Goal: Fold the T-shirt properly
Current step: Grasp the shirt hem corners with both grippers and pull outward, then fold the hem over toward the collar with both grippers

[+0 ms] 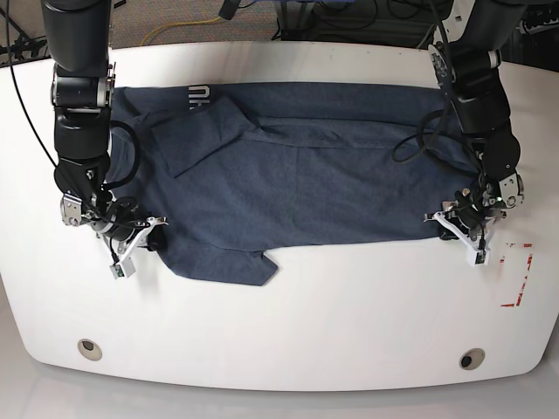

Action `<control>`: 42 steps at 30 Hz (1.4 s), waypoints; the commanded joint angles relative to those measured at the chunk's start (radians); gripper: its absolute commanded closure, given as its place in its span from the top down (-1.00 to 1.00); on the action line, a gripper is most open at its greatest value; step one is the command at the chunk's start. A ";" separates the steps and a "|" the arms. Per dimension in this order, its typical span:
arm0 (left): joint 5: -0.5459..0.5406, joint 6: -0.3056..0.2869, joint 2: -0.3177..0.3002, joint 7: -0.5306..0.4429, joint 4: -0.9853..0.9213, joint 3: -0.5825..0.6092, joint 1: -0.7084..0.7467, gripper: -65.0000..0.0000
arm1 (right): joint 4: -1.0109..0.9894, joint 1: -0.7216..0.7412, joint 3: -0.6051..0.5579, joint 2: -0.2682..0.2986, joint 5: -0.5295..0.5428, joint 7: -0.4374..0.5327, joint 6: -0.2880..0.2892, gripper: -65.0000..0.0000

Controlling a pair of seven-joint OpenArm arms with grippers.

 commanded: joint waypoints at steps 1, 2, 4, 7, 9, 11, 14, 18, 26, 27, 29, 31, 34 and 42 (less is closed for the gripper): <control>0.000 -0.002 -0.011 -0.007 0.026 0.003 -0.023 -0.91 | 0.054 0.032 0.004 0.018 0.019 0.019 0.009 -1.00; 0.000 -0.002 -0.022 -0.007 0.038 0.003 -0.023 -0.95 | 0.066 0.032 0.004 0.018 0.019 0.016 0.009 -1.00; 0.000 -0.002 -0.028 -0.007 0.070 0.003 -0.023 -0.97 | 0.090 0.032 0.004 0.021 0.019 0.013 0.009 -1.00; -0.002 -0.003 -0.028 -0.001 0.144 0.003 -0.023 -0.98 | 0.138 0.034 0.006 0.024 0.019 -0.009 0.007 -1.00; -0.004 -0.005 -0.029 -0.001 0.187 0.003 -0.016 -0.98 | 0.169 0.035 0.009 0.025 0.019 -0.041 0.007 -1.00; -0.004 -0.014 -0.029 -0.001 0.224 0.003 -0.016 -0.98 | 0.216 0.035 0.009 0.029 0.019 -0.079 0.007 -1.00; 0.000 -0.065 -0.029 0.008 0.260 0.003 -0.013 -0.98 | 0.298 0.023 0.010 0.048 0.025 -0.138 0.007 -1.00; 0.000 -0.115 -0.031 0.077 0.322 -0.005 -0.003 -0.98 | 0.456 -0.035 0.070 0.053 0.020 -0.236 0.007 -1.00; -0.004 -0.158 -0.031 0.091 0.472 -0.007 0.101 -0.98 | 0.770 -0.178 0.202 0.047 0.023 -0.434 0.007 -1.00; -0.005 -0.160 -0.031 0.091 0.483 -0.007 0.109 -0.98 | 0.804 -0.198 0.214 0.045 0.023 -0.447 0.007 -1.00; -0.005 -0.168 -0.031 0.091 0.504 -0.007 0.132 -0.98 | 0.877 -0.250 0.236 0.044 0.027 -0.466 0.007 -1.00; -0.005 -0.174 -0.031 0.091 0.534 -0.008 0.162 -0.98 | 0.953 -0.302 0.260 0.039 0.028 -0.486 0.007 -1.00; -0.005 -0.181 -0.031 0.091 0.557 -0.008 0.201 -0.98 | 1.031 -0.368 0.306 0.015 0.022 -0.524 0.009 -1.00; -0.005 -0.221 -0.031 0.091 0.561 -0.008 0.279 -0.98 | 1.163 -0.551 0.346 -0.021 0.023 -0.559 0.014 -1.00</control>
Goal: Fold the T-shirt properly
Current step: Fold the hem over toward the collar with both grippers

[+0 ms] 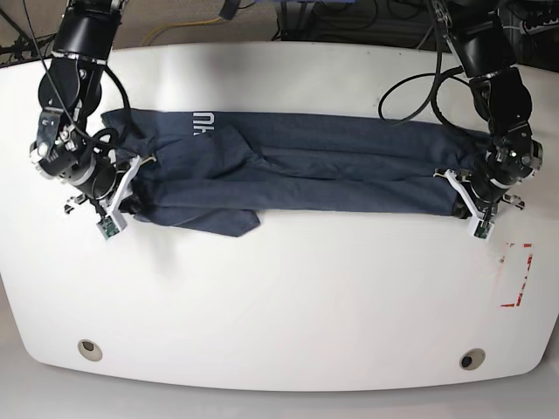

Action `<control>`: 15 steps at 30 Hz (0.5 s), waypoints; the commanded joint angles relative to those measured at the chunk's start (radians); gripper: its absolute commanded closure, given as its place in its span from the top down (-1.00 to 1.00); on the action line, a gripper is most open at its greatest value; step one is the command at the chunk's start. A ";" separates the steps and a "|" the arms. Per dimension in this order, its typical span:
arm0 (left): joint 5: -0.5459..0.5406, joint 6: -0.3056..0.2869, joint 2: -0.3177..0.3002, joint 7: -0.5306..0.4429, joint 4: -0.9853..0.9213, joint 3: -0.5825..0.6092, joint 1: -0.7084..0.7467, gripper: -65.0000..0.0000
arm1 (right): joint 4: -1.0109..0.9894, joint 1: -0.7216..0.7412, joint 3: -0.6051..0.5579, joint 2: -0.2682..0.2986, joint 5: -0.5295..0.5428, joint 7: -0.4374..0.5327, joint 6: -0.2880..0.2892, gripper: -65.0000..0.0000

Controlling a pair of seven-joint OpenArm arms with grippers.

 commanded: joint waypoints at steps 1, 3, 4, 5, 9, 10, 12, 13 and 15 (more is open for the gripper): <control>-0.011 -0.004 -0.013 -0.024 0.022 -0.002 -0.006 -0.98 | 0.037 -0.018 0.006 0.012 0.004 0.018 0.003 -1.00; -0.011 -0.004 -0.026 -0.024 0.022 -0.002 0.010 -0.98 | 0.039 -0.049 0.008 0.001 0.002 0.018 0.003 -1.00; -0.011 -0.004 -0.039 -0.024 0.022 -0.002 0.017 -0.98 | 0.037 -0.063 0.020 -0.002 0.002 0.019 0.003 -1.00; -0.011 -0.004 -0.047 -0.024 0.022 -0.002 0.024 -0.98 | 0.036 -0.073 0.032 -0.007 0.002 0.019 0.003 -1.00; -0.008 -0.004 -0.053 -0.024 0.021 -0.001 0.037 -0.97 | 0.010 -0.104 0.061 -0.010 0.001 0.019 0.003 -1.00; -0.008 -0.004 -0.056 -0.024 0.021 -0.001 0.050 -0.97 | -0.007 -0.107 0.066 -0.010 0.001 0.019 0.000 -1.00; -0.008 -0.004 -0.078 -0.024 0.019 0.001 0.062 -0.96 | -0.038 -0.110 0.066 -0.002 0.001 0.021 -0.001 -0.89; -0.008 -0.004 -0.093 -0.024 0.013 0.004 0.063 -0.96 | -0.067 -0.107 0.067 0.001 0.001 0.021 -0.003 -0.76; -0.008 -0.004 -0.101 -0.024 -0.018 0.005 0.062 -0.82 | -0.095 -0.103 0.081 0.001 0.001 0.027 -0.003 -0.47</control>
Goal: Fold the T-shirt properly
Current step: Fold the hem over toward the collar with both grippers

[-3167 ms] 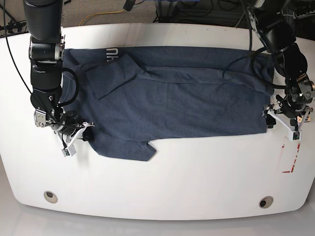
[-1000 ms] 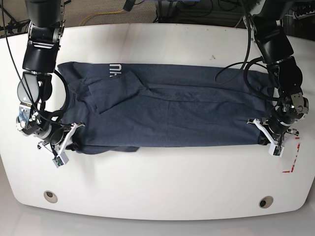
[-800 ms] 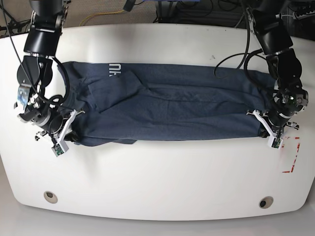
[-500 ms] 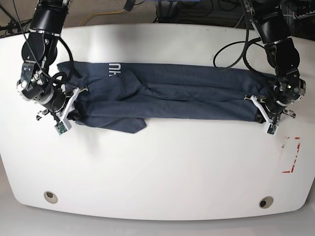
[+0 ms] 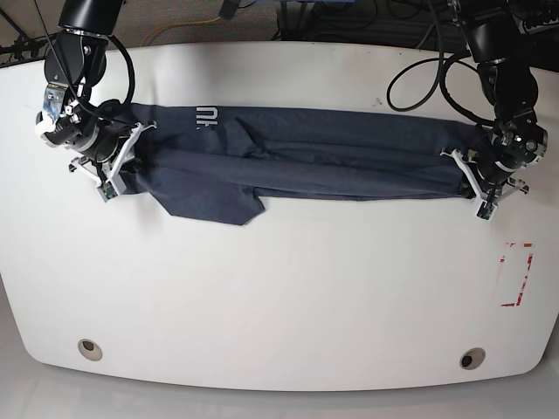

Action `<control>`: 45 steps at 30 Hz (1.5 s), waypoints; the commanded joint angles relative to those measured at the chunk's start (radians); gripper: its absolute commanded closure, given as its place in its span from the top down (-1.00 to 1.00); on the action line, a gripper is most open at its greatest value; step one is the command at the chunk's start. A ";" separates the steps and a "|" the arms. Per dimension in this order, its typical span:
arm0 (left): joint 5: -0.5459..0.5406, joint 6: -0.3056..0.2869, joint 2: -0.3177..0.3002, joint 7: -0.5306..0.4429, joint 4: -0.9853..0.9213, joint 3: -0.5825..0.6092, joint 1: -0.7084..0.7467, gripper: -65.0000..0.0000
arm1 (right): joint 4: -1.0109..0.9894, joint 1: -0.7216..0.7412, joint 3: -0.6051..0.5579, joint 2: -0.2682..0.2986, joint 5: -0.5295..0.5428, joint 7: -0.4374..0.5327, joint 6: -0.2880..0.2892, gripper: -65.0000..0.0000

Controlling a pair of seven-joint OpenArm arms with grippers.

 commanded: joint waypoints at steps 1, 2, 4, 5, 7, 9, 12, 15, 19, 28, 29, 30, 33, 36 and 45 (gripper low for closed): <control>0.001 0.008 -0.030 -0.008 -0.016 -0.007 -0.018 -0.72 | 0.000 0.013 0.042 0.022 0.001 0.023 -0.001 -0.34; 0.001 0.008 -0.033 -0.008 -0.014 -0.008 -0.017 -0.58 | 0.002 0.010 0.061 0.016 0.002 0.024 -0.001 -0.15; 0.001 0.008 -0.033 -0.006 0.000 -0.011 -0.017 -0.37 | 0.016 0.010 0.079 0.014 0.009 0.026 0.002 0.07; 0.001 0.008 -0.035 -0.005 0.018 -0.013 -0.017 -0.22 | 0.036 0.012 0.087 0.014 0.009 0.026 0.004 0.22; 0.001 0.008 -0.035 0.001 0.052 -0.015 -0.015 -0.06 | 0.074 0.015 0.090 0.014 0.009 0.026 0.004 0.38; -0.004 0.008 -0.035 0.038 0.104 -0.015 -0.018 0.06 | 0.128 0.019 0.088 0.013 0.010 0.026 0.002 0.47; -0.004 0.007 -0.033 0.095 0.210 -0.031 -0.018 0.09 | 0.172 0.053 0.084 -0.007 0.010 0.001 0.006 0.48; -0.005 0.007 -0.016 0.139 0.297 -0.042 -0.021 0.09 | 0.169 0.122 0.082 -0.037 0.006 -0.051 0.007 0.48; 0.000 0.007 0.039 0.158 0.317 -0.030 -0.024 0.09 | 0.077 0.217 0.022 -0.069 0.002 -0.065 0.001 0.48; 0.004 0.014 0.065 0.155 0.242 0.042 0.023 0.09 | -0.241 0.375 -0.058 -0.092 0.002 -0.059 0.002 0.48; 0.004 0.014 0.065 0.148 0.240 0.042 0.037 0.09 | -0.278 0.380 -0.059 -0.092 0.001 -0.046 0.002 0.48; 0.004 0.014 0.065 0.141 0.237 0.042 0.046 0.09 | -0.310 0.402 -0.065 -0.093 0.001 -0.023 0.004 0.48; 0.004 0.014 0.060 0.127 0.230 0.042 0.075 0.09 | -0.406 0.429 -0.110 -0.089 0.001 0.026 -0.001 0.48; 0.003 0.010 0.057 0.125 0.214 0.018 0.105 0.09 | -0.477 0.434 -0.128 -0.081 0.001 0.067 -0.001 0.48; 0.003 0.008 0.057 0.107 0.197 -0.028 0.111 0.09 | -0.541 0.431 -0.163 -0.092 0.009 0.099 0.004 0.10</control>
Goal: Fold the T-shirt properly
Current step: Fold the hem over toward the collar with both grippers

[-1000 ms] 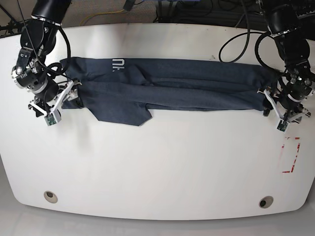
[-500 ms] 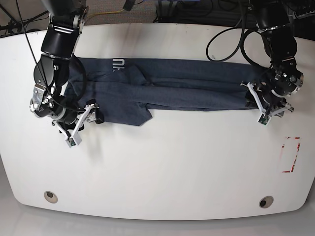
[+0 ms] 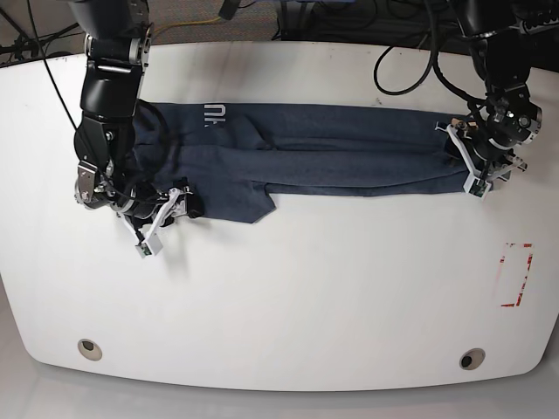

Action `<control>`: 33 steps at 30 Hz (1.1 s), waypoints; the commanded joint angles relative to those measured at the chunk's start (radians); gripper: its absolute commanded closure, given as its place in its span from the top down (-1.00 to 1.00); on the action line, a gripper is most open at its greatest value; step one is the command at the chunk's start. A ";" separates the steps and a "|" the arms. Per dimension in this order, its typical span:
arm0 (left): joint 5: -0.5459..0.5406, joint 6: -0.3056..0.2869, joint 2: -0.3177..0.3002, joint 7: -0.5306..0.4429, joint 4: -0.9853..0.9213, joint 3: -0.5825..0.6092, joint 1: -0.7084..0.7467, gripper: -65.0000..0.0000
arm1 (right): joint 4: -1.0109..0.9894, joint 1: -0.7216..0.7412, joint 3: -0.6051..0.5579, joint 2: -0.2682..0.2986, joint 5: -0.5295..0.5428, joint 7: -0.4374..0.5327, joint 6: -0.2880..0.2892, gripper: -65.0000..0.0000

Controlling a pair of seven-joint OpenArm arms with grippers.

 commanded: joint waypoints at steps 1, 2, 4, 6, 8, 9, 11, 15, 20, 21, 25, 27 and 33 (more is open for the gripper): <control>-0.011 0.000 -0.012 -0.020 0.018 -0.003 -0.008 0.09 | 0.013 0.010 0.001 -0.004 0.007 -0.006 0.007 -0.04; -0.011 0.000 -0.012 -0.020 0.016 -0.003 -0.010 0.09 | 0.013 0.009 0.001 -0.010 0.007 -0.004 0.007 -0.22; -0.011 0.000 -0.012 -0.020 0.015 -0.003 -0.011 0.09 | 0.013 0.010 -0.001 -0.018 0.004 -0.003 0.008 -0.64; -0.011 0.000 -0.012 -0.020 0.015 0.003 -0.011 0.09 | 0.019 0.010 -0.001 -0.021 0.007 -0.003 0.010 -0.94; -0.011 0.000 -0.012 -0.020 0.015 0.003 -0.011 0.09 | 0.065 0.006 -0.001 -0.023 0.009 -0.004 0.017 -1.00; -0.011 0.000 -0.012 -0.020 0.015 0.003 -0.011 0.09 | 0.093 0.003 0.002 -0.024 0.009 -0.007 0.017 -1.00; -0.011 0.000 -0.012 -0.020 0.013 0.004 -0.013 0.09 | 0.165 -0.019 0.006 -0.024 0.009 -0.026 0.017 -1.00; -0.011 0.000 -0.012 -0.020 0.012 0.004 -0.013 0.09 | 0.332 -0.045 0.012 -0.024 0.009 -0.106 0.017 -1.00; -0.011 0.000 -0.012 -0.021 -0.033 0.006 -0.016 0.09 | 0.519 -0.105 0.067 -0.039 0.017 -0.181 0.017 -1.00; -0.011 0.000 -0.012 -0.021 -0.041 0.006 -0.016 0.09 | 0.556 -0.120 0.081 -0.039 0.032 -0.208 0.017 -1.00; -0.011 0.000 -0.012 -0.021 -0.061 0.006 -0.018 0.09 | 0.654 -0.174 0.130 -0.023 0.143 -0.287 0.017 -1.00; -0.011 0.000 -0.012 -0.021 -0.061 0.006 -0.018 0.09 | 0.688 -0.209 0.153 -0.023 0.182 -0.307 0.017 -1.00; -0.011 0.000 -0.012 -0.021 -0.061 0.006 -0.018 0.09 | 0.762 -0.338 0.187 -0.021 0.228 -0.314 0.017 -1.00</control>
